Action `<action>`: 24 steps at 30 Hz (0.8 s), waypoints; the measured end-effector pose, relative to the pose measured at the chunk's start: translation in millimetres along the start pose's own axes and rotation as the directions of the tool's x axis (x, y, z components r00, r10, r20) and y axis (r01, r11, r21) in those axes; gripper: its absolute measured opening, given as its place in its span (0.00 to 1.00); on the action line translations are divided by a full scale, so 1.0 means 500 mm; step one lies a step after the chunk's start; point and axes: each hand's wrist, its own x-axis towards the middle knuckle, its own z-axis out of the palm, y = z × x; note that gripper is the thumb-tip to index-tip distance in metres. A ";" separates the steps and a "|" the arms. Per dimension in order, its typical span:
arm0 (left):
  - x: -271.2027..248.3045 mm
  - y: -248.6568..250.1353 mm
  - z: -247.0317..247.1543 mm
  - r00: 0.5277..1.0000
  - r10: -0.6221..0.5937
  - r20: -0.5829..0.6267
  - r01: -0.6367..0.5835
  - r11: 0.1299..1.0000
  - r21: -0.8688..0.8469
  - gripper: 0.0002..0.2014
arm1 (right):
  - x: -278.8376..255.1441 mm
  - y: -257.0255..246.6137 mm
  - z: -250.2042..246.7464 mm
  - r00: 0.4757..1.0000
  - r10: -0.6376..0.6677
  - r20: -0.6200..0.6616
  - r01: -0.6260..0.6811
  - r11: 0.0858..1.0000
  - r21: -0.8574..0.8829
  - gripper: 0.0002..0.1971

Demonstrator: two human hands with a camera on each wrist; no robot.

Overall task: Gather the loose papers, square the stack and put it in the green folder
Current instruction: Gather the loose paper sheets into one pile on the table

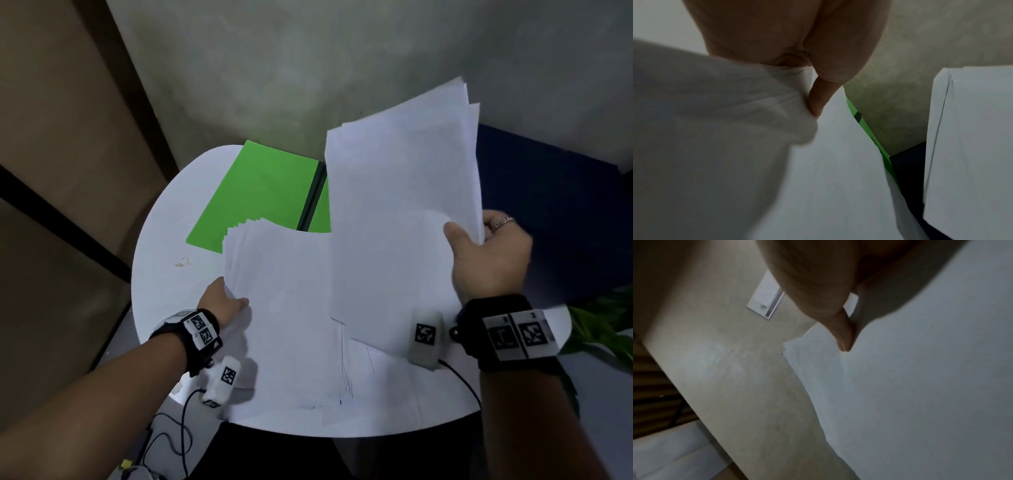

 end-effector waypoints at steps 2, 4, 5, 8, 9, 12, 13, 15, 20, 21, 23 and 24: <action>-0.012 0.010 0.004 0.999 0.034 0.002 -0.034 0.999 -0.005 0.24 | -0.001 0.005 0.016 0.997 0.043 0.057 -0.051 0.988 0.145 0.08; -0.034 0.025 0.011 1.000 0.018 -0.006 -0.019 0.998 -0.054 0.19 | -0.004 0.042 0.047 0.989 0.097 0.111 -0.117 0.975 0.191 0.10; -0.039 0.030 0.012 1.000 0.001 -0.007 -0.002 0.998 -0.069 0.18 | -0.010 0.066 0.069 0.978 0.142 0.153 -0.170 0.968 0.185 0.10; -0.028 0.039 0.004 0.993 -0.038 0.111 0.071 0.948 -0.310 0.22 | -0.037 0.164 0.145 0.919 0.272 0.286 -0.301 0.952 0.062 0.07; -0.021 0.039 -0.002 0.986 -0.062 0.155 0.122 0.901 -0.416 0.24 | -0.046 0.200 0.170 0.895 0.308 0.323 -0.318 0.948 -0.023 0.09; 0.009 0.025 -0.006 0.963 -0.180 0.199 0.261 0.801 -0.539 0.33 | -0.083 0.299 0.224 0.807 0.442 0.391 -0.231 0.846 -0.480 0.24; 0.012 0.027 0.000 0.965 -0.176 0.194 0.252 0.826 -0.504 0.37 | -0.101 0.316 0.237 0.797 0.457 0.395 -0.158 0.789 -0.593 0.26; 0.012 0.032 0.014 0.985 -0.093 0.146 0.133 0.946 -0.295 0.40 | -0.140 0.326 0.263 0.784 0.434 0.444 -0.082 0.781 -0.619 0.26; -0.008 0.043 0.024 0.995 0.095 -0.004 -0.095 0.995 0.034 0.25 | -0.158 0.332 0.270 0.748 0.439 0.498 -0.147 0.841 -0.520 0.26; -0.006 0.038 0.017 0.990 0.139 0.000 -0.139 0.990 -0.022 0.27 | -0.151 0.333 0.258 0.753 0.445 0.485 -0.174 0.845 -0.506 0.28; -0.009 0.035 -0.011 0.966 0.260 -0.006 -0.257 0.952 -0.165 0.31 | -0.137 0.328 0.232 0.770 0.430 0.471 -0.216 0.871 -0.442 0.34; -0.016 0.044 -0.026 0.946 0.324 -0.018 -0.319 0.918 -0.233 0.29 | -0.129 0.317 0.220 0.780 0.402 0.479 -0.232 0.897 -0.376 0.38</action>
